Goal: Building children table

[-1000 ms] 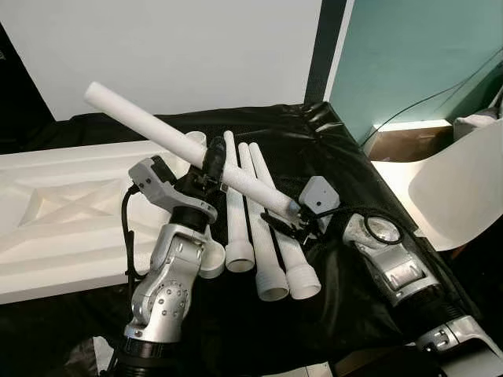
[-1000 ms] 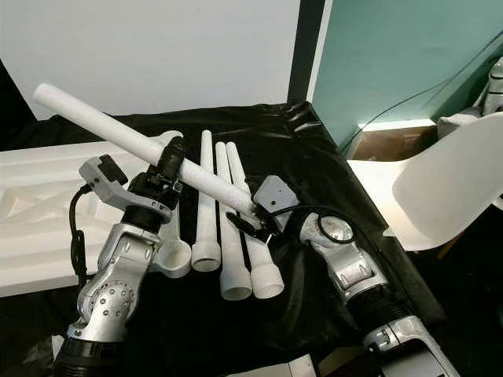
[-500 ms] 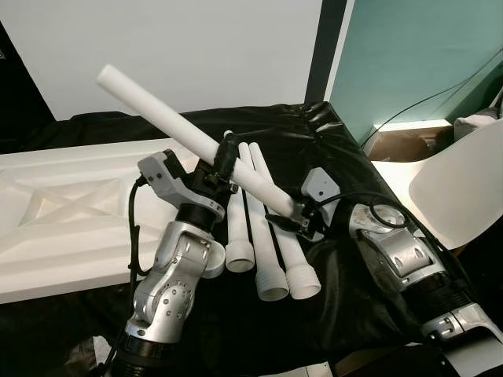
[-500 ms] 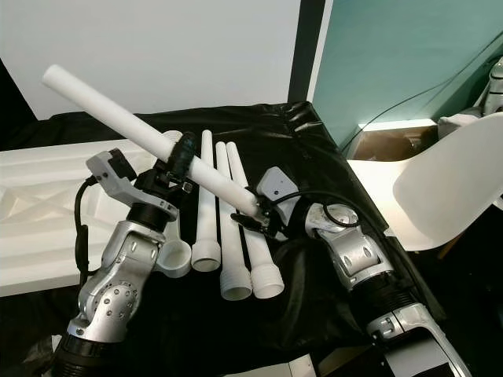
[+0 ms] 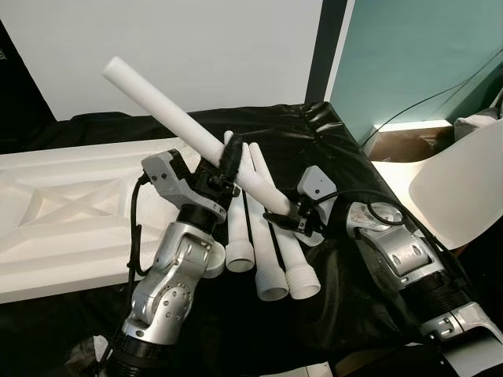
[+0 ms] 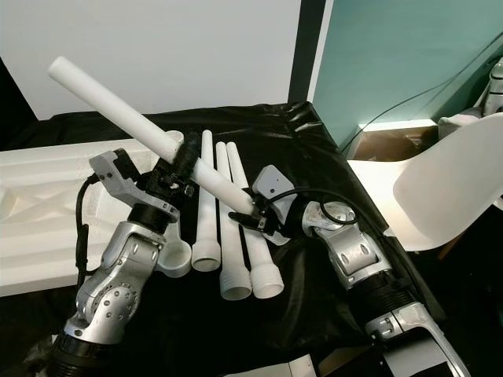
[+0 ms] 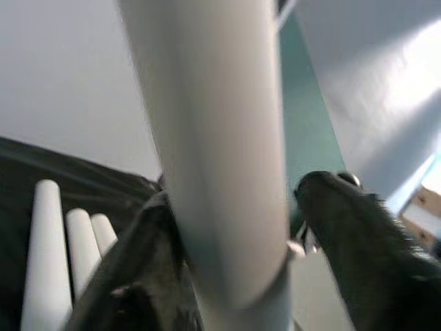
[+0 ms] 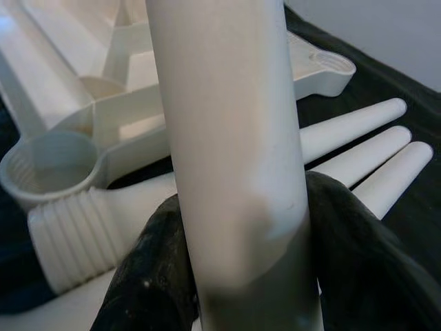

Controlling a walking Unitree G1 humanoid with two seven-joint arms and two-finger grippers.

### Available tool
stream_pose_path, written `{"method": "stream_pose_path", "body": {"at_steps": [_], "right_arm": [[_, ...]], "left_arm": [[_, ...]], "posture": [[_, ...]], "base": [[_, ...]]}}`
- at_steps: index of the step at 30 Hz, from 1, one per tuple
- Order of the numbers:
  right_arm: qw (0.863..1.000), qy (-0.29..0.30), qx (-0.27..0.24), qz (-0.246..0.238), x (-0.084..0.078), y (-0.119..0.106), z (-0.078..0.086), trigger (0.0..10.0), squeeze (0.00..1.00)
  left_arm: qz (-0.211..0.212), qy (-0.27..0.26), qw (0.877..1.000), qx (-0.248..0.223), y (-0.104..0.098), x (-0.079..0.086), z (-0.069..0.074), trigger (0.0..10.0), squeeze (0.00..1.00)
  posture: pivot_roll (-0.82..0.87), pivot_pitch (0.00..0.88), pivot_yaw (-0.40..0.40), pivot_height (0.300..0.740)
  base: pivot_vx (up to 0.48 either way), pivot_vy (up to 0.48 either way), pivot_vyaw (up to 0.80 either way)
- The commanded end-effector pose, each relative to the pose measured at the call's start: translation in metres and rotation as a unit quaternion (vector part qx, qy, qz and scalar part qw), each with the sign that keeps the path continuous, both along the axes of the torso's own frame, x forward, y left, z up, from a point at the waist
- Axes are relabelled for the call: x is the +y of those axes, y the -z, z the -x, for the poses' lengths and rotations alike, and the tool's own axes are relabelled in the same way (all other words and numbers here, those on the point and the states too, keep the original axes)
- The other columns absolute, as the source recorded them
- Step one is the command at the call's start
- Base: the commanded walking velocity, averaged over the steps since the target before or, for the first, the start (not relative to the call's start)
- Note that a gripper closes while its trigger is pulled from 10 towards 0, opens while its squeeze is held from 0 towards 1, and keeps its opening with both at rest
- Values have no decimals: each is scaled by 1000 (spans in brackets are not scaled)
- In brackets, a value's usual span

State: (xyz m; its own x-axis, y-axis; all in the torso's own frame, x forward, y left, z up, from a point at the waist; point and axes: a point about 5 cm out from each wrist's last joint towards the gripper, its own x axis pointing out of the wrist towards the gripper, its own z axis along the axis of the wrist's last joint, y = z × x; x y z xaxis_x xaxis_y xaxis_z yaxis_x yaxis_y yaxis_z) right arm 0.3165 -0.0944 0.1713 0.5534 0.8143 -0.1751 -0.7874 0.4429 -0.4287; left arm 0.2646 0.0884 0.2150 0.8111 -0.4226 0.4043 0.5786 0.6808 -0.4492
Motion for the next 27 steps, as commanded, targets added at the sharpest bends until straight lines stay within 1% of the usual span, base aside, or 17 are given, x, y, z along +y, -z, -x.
{"method": "stream_pose_path", "body": {"at_steps": [1, 5, 9, 10, 11, 12, 13, 14, 16, 17, 21, 22, 23, 24, 25, 26, 27], "right_arm": [[1000, 18, -13, -17, -3, -11, -4, 0, 0], [999, 30, -13, -22, -4, -12, -5, 0, 0], [999, 41, -13, -26, -4, -12, -5, 0, 0], [998, 48, -13, -27, -5, -12, -6, 1725, 0], [998, 48, -13, -27, -5, -12, -6, 1725, 0], [998, 55, -14, -29, -6, -12, -7, 3843, 0], [998, 55, -14, -29, -6, -12, -7, 3843, 0], [997, 62, -16, -32, -7, -13, -9, 10000, 0], [996, 74, -21, -36, -9, -15, -11, 10000, 0], [996, 74, -21, -36, -9, -15, -11, 10000, 0], [995, 87, -23, -46, -11, -18, -13, 10000, 0], [995, 88, -23, -46, -11, -18, -13, 10000, 0], [995, 89, -23, -47, -11, -18, -13, 10000, 0], [995, 89, -23, -48, -11, -18, -13, 10000, 0], [995, 89, -23, -48, -11, -18, -13, 10000, 0], [995, 89, -23, -48, -11, -18, -13, 10000, 0], [995, 89, -23, -48, -11, -18, -13, 10000, 0]], "left_arm": [[-28, 159, 981, -108, -8, -11, 20, 10000, 0], [-43, 170, 980, -99, -3, -7, 24, 10000, 0], [-72, 226, 968, -86, 4, -2, 36, 10000, 0], [-92, 246, 962, -78, 9, 2, 40, 10000, 0], [-92, 246, 962, -78, 9, 2, 40, 10000, 0], [-115, 262, 956, -69, 14, 6, 45, 10000, 0], [-115, 262, 956, -69, 14, 6, 45, 10000, 0], [-146, 276, 948, -57, 21, 10, 49, 10000, 0], [-204, 286, 935, -34, 34, 20, 53, 10000, 0], [-204, 286, 935, -34, 34, 20, 53, 10000, 0], [-266, 308, 913, -1, 49, 35, 61, 10000, 0], [-274, 318, 908, 6, 52, 37, 64, 10000, 90], [-282, 325, 903, 12, 54, 39, 66, 10000, 384], [-289, 330, 898, 19, 56, 42, 68, 10000, 557], [-289, 330, 898, 19, 56, 42, 68, 10000, 557], [-293, 334, 896, 25, 58, 43, 69, 10000, 922], [-293, 334, 896, 25, 58, 43, 69, 10000, 922]], "posture": [[56, 0, 1, 740], [56, 0, 1, 740], [56, 0, 2, 740], [57, 0, 2, 740], [57, 0, 2, 740], [57, 0, 3, 740], [57, 0, 3, 740], [59, 0, 3, 740], [59, 0, 5, 740], [59, 0, 5, 740], [62, 0, 4, 740], [62, 0, 4, 740], [63, 0, 3, 740], [63, 0, 3, 740], [63, 0, 3, 740], [65, 0, 4, 740], [65, 0, 4, 740]], "base": [[0, 0, 0], [0, 0, 0], [0, 0, 0], [0, 0, 0], [0, 0, 0], [0, 0, 0], [0, 0, 0], [0, 0, 0], [0, 0, 0], [0, 0, 0], [0, 0, 0], [0, 0, 0], [0, 0, 0], [0, 0, 0], [0, 0, 0], [0, 0, 0], [0, 0, 0]]}}
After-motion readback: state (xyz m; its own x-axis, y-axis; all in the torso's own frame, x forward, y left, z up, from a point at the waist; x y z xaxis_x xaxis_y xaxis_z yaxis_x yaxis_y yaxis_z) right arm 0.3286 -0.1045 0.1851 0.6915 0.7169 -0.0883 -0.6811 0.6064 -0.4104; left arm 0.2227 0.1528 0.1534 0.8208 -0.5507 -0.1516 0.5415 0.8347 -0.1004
